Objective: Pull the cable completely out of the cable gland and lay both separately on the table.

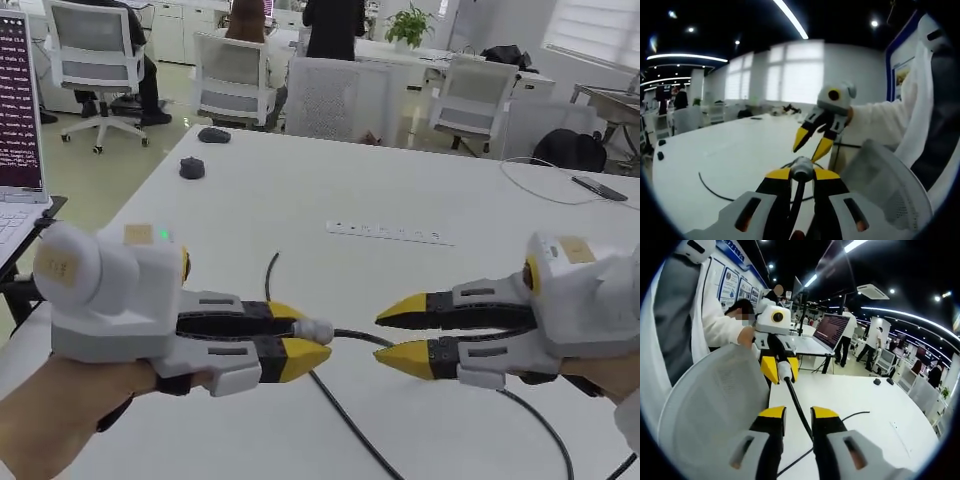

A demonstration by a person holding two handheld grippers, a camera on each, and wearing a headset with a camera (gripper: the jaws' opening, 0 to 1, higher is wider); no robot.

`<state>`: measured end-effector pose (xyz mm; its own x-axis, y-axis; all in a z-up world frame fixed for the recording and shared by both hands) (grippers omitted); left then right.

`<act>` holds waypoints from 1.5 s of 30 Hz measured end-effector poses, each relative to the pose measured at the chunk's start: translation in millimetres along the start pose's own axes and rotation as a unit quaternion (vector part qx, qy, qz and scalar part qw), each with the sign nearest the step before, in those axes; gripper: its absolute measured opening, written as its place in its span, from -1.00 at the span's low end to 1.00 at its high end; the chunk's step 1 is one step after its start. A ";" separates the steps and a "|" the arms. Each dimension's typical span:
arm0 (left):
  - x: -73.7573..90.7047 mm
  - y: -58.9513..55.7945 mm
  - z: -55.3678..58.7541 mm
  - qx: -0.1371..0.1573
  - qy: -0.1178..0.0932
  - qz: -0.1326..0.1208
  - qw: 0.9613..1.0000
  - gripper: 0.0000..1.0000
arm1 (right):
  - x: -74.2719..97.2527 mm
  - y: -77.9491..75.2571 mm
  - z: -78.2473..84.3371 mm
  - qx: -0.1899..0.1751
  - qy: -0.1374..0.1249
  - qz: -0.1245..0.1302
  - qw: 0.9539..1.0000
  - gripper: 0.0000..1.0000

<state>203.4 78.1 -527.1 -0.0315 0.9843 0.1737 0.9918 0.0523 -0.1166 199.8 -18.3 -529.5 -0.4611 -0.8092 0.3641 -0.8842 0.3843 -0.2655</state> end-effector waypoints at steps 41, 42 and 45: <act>12.2 22.2 1.2 0.038 -0.021 -0.045 0.998 -0.67 | 10.6 -39.1 69.7 -0.062 0.033 0.035 0.997 -0.89; 12.6 23.4 1.7 0.040 -0.021 -0.047 0.998 -0.67 | 10.5 -41.9 74.8 -0.067 0.036 0.040 0.996 -0.89; 13.4 25.4 3.2 0.047 -0.022 -0.052 0.997 -0.67 | 8.1 -47.8 88.5 -0.077 0.048 0.051 0.995 -0.89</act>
Point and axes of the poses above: the centre of the closed fingertips' face, and the gripper's own axes: x roughly backward along the fingers, y roughly to its left, z roughly out of its underside, the point moved 4 cm from there along x, roughly backward along the fingers, and after that the axes turned 9 degrees about z, right-handed, at the moved point
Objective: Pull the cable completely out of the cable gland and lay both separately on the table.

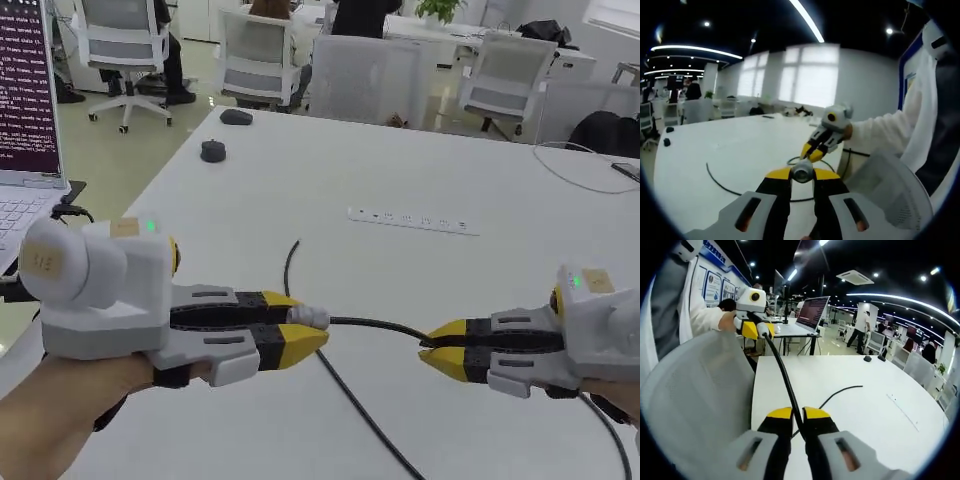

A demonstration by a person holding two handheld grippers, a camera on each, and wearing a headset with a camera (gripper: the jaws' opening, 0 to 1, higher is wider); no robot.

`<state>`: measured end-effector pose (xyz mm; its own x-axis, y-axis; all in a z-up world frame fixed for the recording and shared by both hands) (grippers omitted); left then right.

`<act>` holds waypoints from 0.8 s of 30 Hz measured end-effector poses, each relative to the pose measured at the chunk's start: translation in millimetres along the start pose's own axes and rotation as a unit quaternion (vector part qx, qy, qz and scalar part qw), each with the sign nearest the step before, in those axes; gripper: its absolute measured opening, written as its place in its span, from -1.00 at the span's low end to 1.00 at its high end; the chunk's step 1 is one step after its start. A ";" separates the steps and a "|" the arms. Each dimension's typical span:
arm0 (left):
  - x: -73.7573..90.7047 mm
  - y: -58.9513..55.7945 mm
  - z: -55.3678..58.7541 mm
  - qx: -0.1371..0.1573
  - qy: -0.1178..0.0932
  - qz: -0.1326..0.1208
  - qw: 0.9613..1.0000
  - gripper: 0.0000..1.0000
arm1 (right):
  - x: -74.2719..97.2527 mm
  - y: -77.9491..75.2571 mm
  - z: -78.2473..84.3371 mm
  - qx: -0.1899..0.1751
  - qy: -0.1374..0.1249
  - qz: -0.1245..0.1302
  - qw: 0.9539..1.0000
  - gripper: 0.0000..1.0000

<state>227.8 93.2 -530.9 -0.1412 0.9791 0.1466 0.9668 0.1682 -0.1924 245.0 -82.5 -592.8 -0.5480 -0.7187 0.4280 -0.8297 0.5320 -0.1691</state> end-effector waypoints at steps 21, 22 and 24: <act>1.3 18.2 25.2 0.045 0.041 -0.044 0.997 -0.67 | -69.2 -30.0 114.9 -0.063 0.119 0.000 0.991 -0.85; 1.1 19.0 26.7 0.048 0.043 -0.044 0.997 -0.67 | -70.4 -29.6 117.6 -0.062 0.122 0.000 0.991 -0.84; 0.9 20.5 28.3 0.055 0.043 -0.044 0.997 -0.67 | -71.8 -29.1 122.9 -0.068 0.123 -0.002 0.990 -0.83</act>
Point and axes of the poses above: the centre of the closed fingertips' face, and the gripper's own axes: x roughly backward along the fingers, y roughly to its left, z roughly out of its underside, the point moved 4 cm from there along x, roughly backward along the fingers, and after that the axes turned 9 degrees about z, right-handed, at the moved point
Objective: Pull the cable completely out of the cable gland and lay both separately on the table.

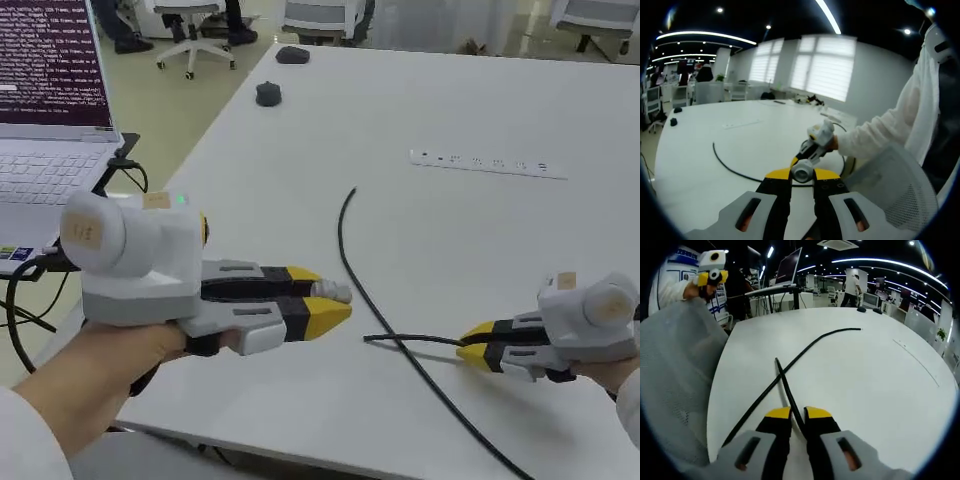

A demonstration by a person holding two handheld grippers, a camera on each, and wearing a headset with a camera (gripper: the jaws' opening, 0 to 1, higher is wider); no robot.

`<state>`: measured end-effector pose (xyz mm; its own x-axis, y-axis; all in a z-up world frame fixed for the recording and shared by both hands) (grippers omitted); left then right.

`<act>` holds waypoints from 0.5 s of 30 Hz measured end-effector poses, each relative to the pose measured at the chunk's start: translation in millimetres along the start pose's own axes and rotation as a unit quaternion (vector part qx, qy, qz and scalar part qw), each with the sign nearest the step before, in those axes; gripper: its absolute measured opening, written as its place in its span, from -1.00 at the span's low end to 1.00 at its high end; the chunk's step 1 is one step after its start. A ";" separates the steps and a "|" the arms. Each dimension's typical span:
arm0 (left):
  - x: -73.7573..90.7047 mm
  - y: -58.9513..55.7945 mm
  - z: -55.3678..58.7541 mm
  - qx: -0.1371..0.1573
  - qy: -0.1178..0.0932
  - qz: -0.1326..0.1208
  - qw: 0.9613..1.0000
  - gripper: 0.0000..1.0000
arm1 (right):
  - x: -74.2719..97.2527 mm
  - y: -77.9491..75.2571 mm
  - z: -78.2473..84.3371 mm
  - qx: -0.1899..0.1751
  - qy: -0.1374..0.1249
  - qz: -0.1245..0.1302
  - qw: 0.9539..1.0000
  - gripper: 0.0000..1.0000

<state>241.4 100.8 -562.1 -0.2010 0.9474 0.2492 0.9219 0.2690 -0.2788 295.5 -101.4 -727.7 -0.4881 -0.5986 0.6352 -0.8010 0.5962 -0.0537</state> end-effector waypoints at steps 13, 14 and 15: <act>-28.3 67.0 33.1 0.003 0.059 -0.031 0.998 -0.67 | 18.4 -2.1 -1.1 -0.054 -0.053 0.001 0.997 -0.52; -31.3 78.1 38.7 0.007 0.060 -0.039 0.997 -0.67 | 25.3 -1.1 -0.9 -0.055 -0.057 0.005 0.997 -0.49; -32.7 85.9 42.5 0.013 0.059 -0.049 0.997 -0.67 | 30.9 0.2 -1.7 -0.057 -0.061 0.009 0.996 -0.48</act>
Point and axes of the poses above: the centre of the closed fingertips' face, and the gripper's own axes: x roughly backward along the fingers, y roughly to its left, z roughly out of its underside, the point moved 4 cm from there along x, roughly backward along the fingers, and after that the axes turned 9 degrees about z, right-handed, at the moved point
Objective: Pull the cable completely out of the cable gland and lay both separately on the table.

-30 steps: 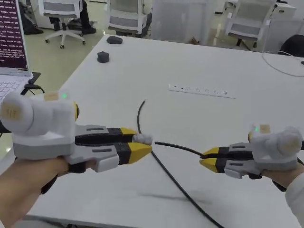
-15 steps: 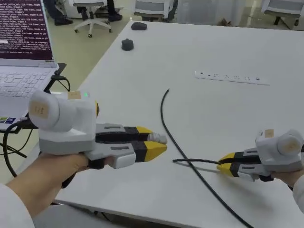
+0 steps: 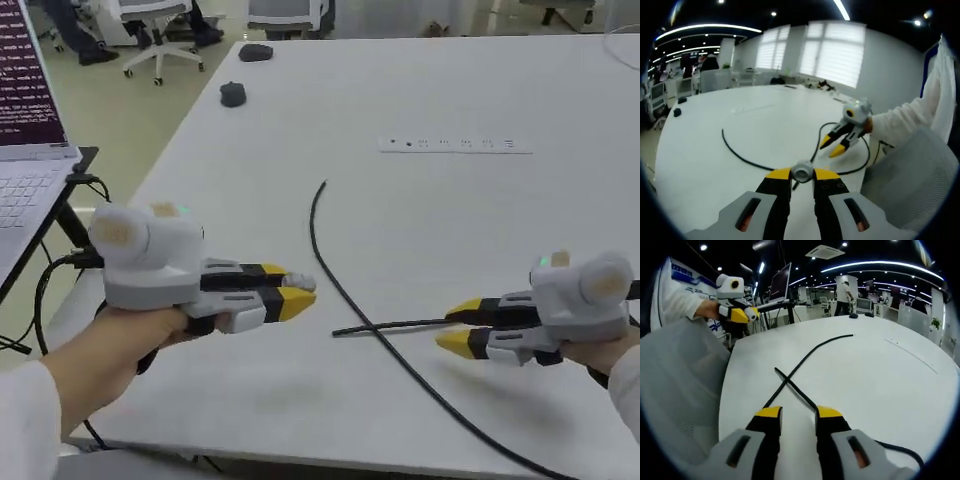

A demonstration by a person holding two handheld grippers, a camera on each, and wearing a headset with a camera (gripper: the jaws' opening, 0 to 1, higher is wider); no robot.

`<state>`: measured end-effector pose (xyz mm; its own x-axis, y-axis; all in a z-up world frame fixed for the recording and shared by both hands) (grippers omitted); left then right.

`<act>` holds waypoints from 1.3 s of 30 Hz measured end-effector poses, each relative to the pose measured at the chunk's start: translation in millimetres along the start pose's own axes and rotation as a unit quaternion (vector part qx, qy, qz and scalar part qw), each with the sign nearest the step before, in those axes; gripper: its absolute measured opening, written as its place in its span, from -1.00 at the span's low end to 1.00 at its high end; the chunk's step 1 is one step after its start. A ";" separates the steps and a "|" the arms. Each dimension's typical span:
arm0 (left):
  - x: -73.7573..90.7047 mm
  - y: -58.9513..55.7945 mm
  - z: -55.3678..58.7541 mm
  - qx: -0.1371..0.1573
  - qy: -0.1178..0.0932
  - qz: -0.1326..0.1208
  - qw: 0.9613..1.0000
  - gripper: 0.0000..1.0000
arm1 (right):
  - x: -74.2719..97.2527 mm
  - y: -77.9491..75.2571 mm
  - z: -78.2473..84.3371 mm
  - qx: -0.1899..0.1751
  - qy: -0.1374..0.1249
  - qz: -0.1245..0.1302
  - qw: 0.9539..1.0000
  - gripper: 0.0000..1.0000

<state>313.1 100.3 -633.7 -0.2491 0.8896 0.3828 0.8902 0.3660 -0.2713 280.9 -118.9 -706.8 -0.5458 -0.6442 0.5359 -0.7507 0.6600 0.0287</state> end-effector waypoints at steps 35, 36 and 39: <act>14.0 18.8 24.4 0.012 0.054 -0.051 0.997 -0.34 | 125.8 41.3 8.8 -0.110 -0.052 0.126 0.985 -0.29; 22.0 16.3 15.0 -0.004 0.047 -0.049 0.998 -0.31 | 128.4 41.4 5.3 -0.107 -0.052 0.127 0.985 -0.24; 49.9 6.4 -11.7 -0.003 0.012 -0.042 0.999 -0.28 | 134.9 41.8 -3.9 -0.106 -0.048 0.122 0.986 -0.10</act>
<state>310.8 143.8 -605.9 -0.3144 0.8486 0.4254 0.8684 0.4381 -0.2323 177.3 -176.6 -630.0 -0.7412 -0.4824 0.4668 -0.5031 0.8596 0.0896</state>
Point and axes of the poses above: the centre of the closed fingertips' face, and the gripper's own axes: x roughly backward along the fingers, y roughly to its left, z roughly out of its underside, the point moved 4 cm from there along x, roughly backward along the fingers, and after that the axes turned 9 degrees about z, right-handed, at the moved point
